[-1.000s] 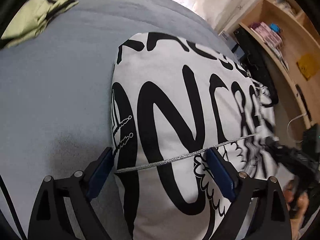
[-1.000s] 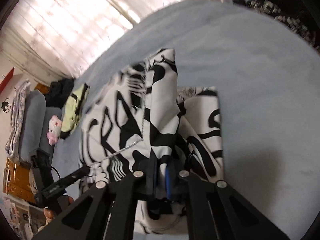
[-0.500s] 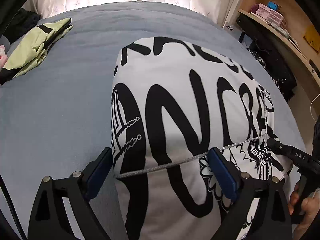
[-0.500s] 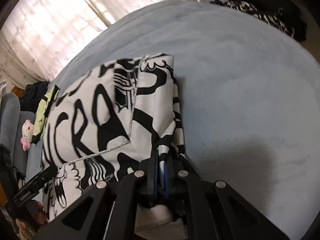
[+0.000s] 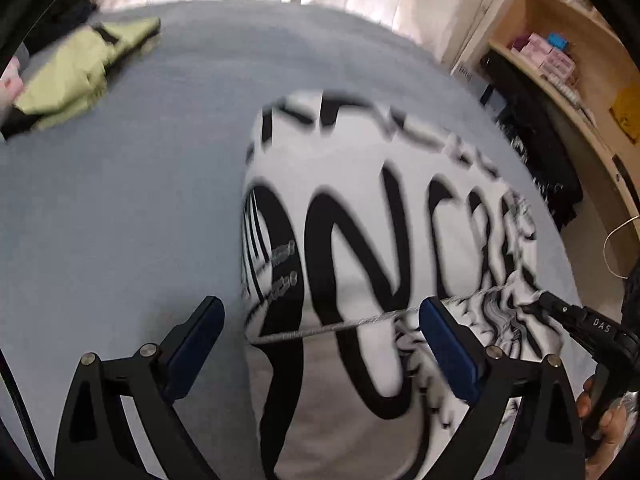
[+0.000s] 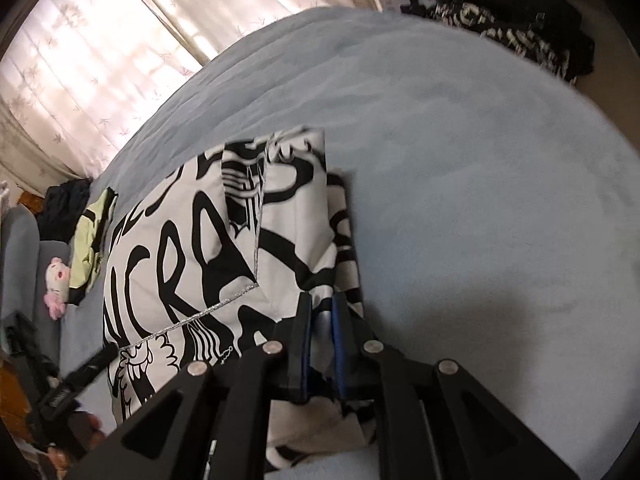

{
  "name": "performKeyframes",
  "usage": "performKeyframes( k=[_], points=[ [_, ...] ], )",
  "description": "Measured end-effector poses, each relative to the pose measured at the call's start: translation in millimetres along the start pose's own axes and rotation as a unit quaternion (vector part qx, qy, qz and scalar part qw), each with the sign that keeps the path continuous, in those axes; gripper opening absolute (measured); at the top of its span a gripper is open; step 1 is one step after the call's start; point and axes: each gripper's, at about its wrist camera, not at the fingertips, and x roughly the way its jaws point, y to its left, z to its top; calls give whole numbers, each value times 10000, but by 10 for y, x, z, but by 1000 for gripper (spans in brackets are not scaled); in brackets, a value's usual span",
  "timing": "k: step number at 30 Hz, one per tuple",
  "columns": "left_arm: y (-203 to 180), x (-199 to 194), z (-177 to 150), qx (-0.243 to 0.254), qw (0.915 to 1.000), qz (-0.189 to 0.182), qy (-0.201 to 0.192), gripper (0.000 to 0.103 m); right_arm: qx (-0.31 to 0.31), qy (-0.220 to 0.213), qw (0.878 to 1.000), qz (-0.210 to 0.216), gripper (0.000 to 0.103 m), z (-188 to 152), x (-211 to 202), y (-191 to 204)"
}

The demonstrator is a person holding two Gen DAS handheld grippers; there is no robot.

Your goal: Fold large clothes

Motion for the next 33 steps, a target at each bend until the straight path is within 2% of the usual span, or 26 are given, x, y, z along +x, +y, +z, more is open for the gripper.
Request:
performKeyframes(
  k=[3, 5, 8, 10, 13, 16, 19, 21, 22, 24, 25, 26, 28, 29, 33],
  points=[
    [-49, -230, 97, -18, 9992, 83, -396, 97, -165, -263, 9994, -136, 10, 33, -174, 128],
    [-123, -317, 197, -3, 9983, 148, -555, 95, -207, -437, 9988, -20, 10, 79, -258, 230],
    [-268, -340, 352, 163, 9971, 236, -712, 87, -456, -559, 9971, 242, 10, 196, -283, 495],
    [-348, -295, 407, 228, 9968, 289, -712, 86, -671, -507, 9958, 357, 10, 261, -209, 701],
    [-445, -149, 494, 227, 9972, 181, -694, 81, -981, -500, 9920, 610, 10, 336, -3, 993],
    [-524, 86, 524, 231, 9968, 230, -731, 81, -1029, -188, 9911, 817, 10, 403, 359, 1134],
    [-521, 392, 519, 342, 9949, 714, -627, 80, -1075, -52, 9931, 458, 10, 452, 717, 1059],
    [-481, 534, 471, 510, 9908, 1055, -682, 83, -1141, -133, 9934, 72, 9, 473, 902, 886],
    [-448, 571, 443, 532, 9907, 1040, -692, 84, -1025, -111, 9947, 59, 5, 480, 966, 764],
    [-412, 619, 421, 469, 9911, 1020, -713, 88, -642, -20, 9965, 528, 3, 500, 1029, 564],
    [-420, 648, 409, 498, 9902, 1087, -726, 89, -587, -26, 9967, 560, 0, 510, 1025, 528],
    [-425, 678, 395, 528, 9892, 1156, -729, 92, -620, -48, 9968, 506, 0, 511, 1014, 535],
    [-391, 701, 381, 479, 9893, 1179, -716, 98, -808, -107, 9967, 49, 0, 513, 978, 582],
    [-356, 704, 386, 390, 9902, 1145, -691, 101, -825, -118, 9965, 1, 0, 516, 960, 582],
    [-258, 665, 409, 174, 9934, 977, -572, 102, -719, -155, 9970, -245, 2, 543, 861, 475]
  ],
)
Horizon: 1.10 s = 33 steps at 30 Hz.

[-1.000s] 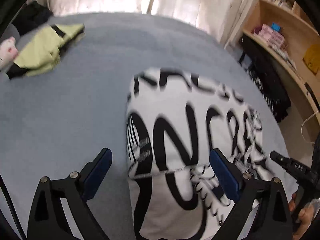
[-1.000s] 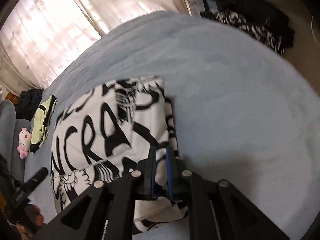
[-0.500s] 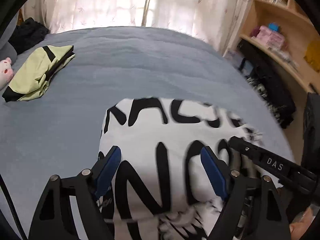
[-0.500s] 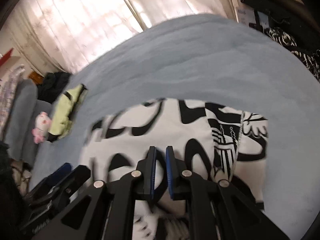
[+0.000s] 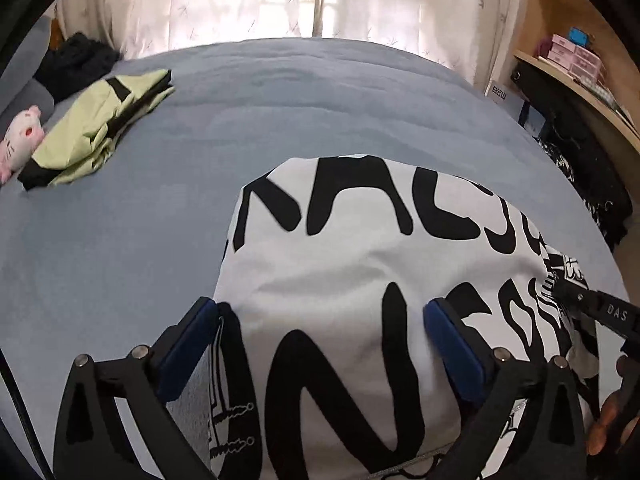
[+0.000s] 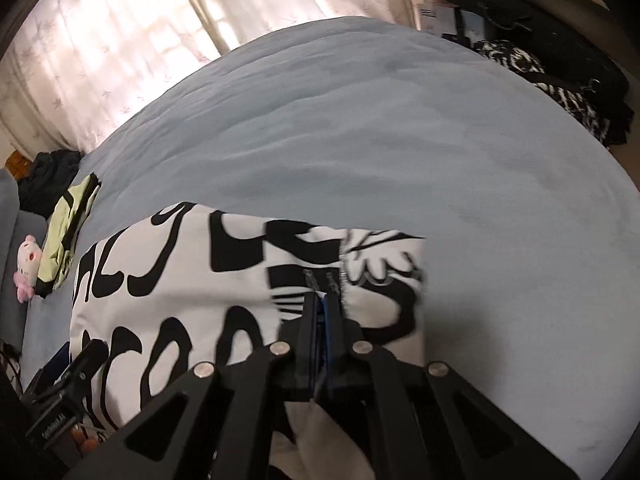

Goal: Fold large clothes
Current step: 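Open both tools and press the folded hoodie bundle flat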

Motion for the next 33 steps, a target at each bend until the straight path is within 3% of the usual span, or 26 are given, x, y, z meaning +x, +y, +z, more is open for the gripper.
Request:
performKeyframes(
  k=[5, 9, 13, 17, 21, 24, 27, 33],
  points=[
    [22, -176, -12, 134, 9997, -104, 178, 102, -240, -54, 9994, -229, 10, -84, -344, 16],
    [86, -467, -178, 15, 9992, -327, 248, 102, -222, -63, 9995, 217, 14, -318, -640, 58],
    [179, -751, -398, -182, 9975, -572, 374, 102, -347, 173, 9978, 535, 34, -669, -766, 233],
    [184, -881, -682, -136, 9950, -782, 611, 102, -516, 434, 9943, 831, 40, -987, -812, 413],
    [260, -760, -940, -105, 9935, -620, 945, 102, -629, 516, 9944, 680, 41, -1148, -743, 341],
    [430, -720, -1097, -403, 9899, -941, 978, 103, -365, 356, 9957, 769, 41, -1159, -856, 99],
    [546, -726, -1155, -618, 9873, -1033, 1033, 103, -148, 248, 9962, 823, 39, -1170, -994, -82],
    [527, -925, -1131, -354, 9945, -571, 802, 103, 136, 180, 9984, 517, 41, -1257, -1210, -176]
  ],
)
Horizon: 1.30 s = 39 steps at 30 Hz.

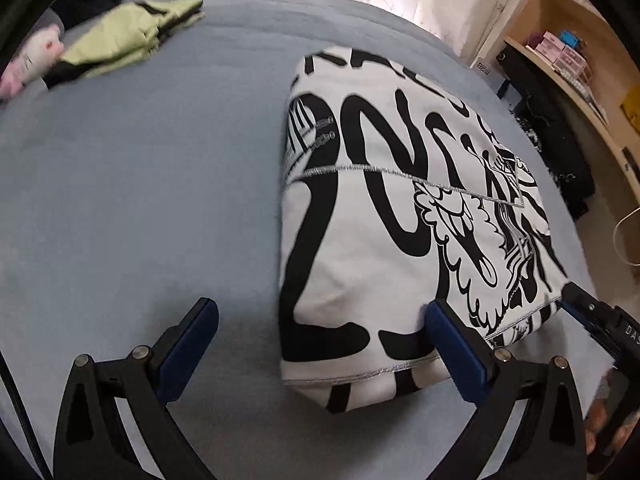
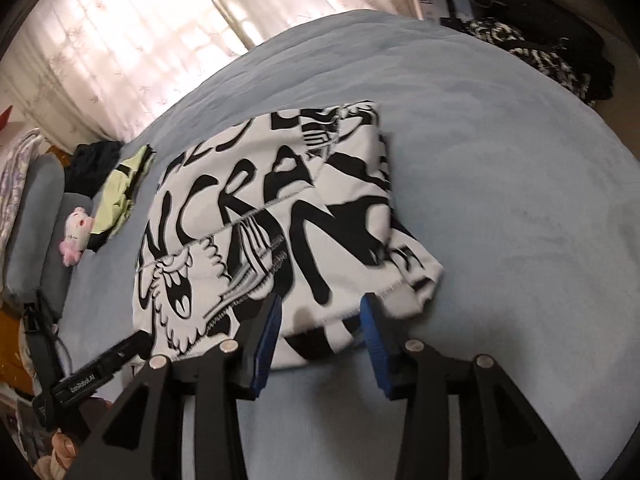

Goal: Fold large clothes
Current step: 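Open both tools and press the folded hoodie bundle flat, then grasp the folded white hoodie bundle with both tools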

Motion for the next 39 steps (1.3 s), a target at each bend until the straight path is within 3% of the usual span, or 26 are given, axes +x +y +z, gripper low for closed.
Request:
performKeyframes(
  k=[2, 6, 11, 14, 18, 21, 28, 33, 39],
  points=[
    [-8, -100, 5, 52, 9999, 73, -86, 103, -17, 16, 9999, -150, 41, -25, -47, 17],
    [17, -305, -1, 36, 9996, 97, -268, 103, 86, 24, 10000, -20, 42, -46, -179, 37],
    [3, -520, 23, 224, 9995, 147, -194, 103, 56, -77, 9998, 157, 73, -42, -362, 190],
    [-12, -572, 41, 339, 9993, 144, 5, 103, 62, -140, 9996, 237, 73, -16, -470, 319],
    [-4, -675, 51, 309, 9993, 225, 11, 102, -108, -271, 9992, 269, 73, 69, -636, 550],
    [4, -736, 94, 295, 9995, 89, 45, 100, -323, -425, 9984, 190, 75, 223, -774, 762],
    [-106, -975, 233, 531, 9981, 113, -296, 100, -846, -814, 9928, 250, 76, 634, -1084, 1138],
    [-210, -1047, 351, 709, 9965, 82, -428, 100, -1197, -985, 9878, -144, 77, 861, -1192, 1127],
    [-255, -879, 499, 588, 9974, 130, -388, 100, -1318, -576, 9891, -323, 77, 1061, -910, 811]
  ],
)
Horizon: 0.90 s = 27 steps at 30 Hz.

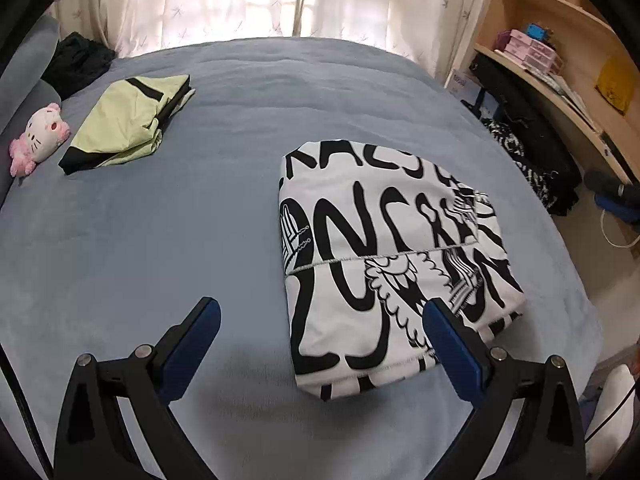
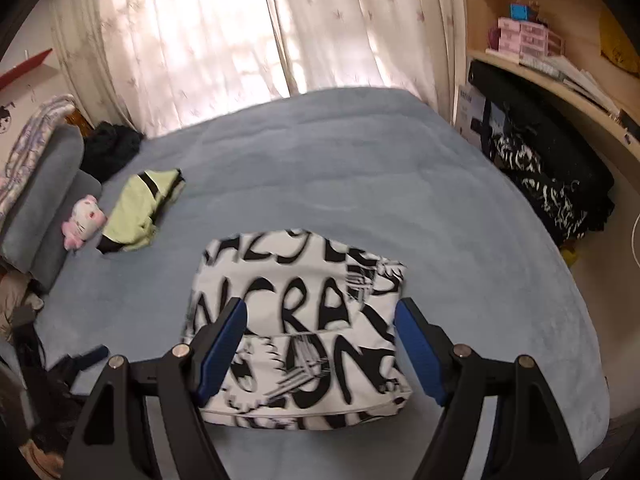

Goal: Fold large clothes
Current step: 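Grasp the folded white hoodie bundle with both tools, then lift the hoodie bundle with both tools and carry it toward the plush toy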

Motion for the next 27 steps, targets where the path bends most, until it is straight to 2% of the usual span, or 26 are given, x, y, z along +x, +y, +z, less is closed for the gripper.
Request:
performKeyframes(
  k=[4, 8, 12, 17, 21, 24, 27],
  points=[
    [26, 263, 92, -150, 9998, 31, 152, 100, -144, 509, 9984, -201, 77, -82, 475, -260],
    [79, 636, 159, -322, 9981, -95, 520, 100, -95, 949, 9954, -116, 77, -211, 917, -503],
    [115, 1063, 179, -391, 9943, -291, 943, 100, 443, 1450, 9875, 432, 76, -344, 1376, -804],
    [169, 1477, 117, -686, 9848, -791, 1387, 100, 970, 2094, 9674, 1048, 76, -533, 1901, -1081],
    [184, 1622, 83, -821, 9790, -1146, 1470, 101, 1550, 2284, 9422, 1896, 76, -650, 2117, -1228],
    [194, 1721, 97, -847, 9769, -1310, 1463, 103, 1815, 2506, 9158, 2559, 78, -732, 2292, -1205],
    [189, 1818, 109, -818, 9751, -1453, 1465, 103, 1668, 2505, 9146, 2701, 83, -716, 2399, -1078]
  ],
)
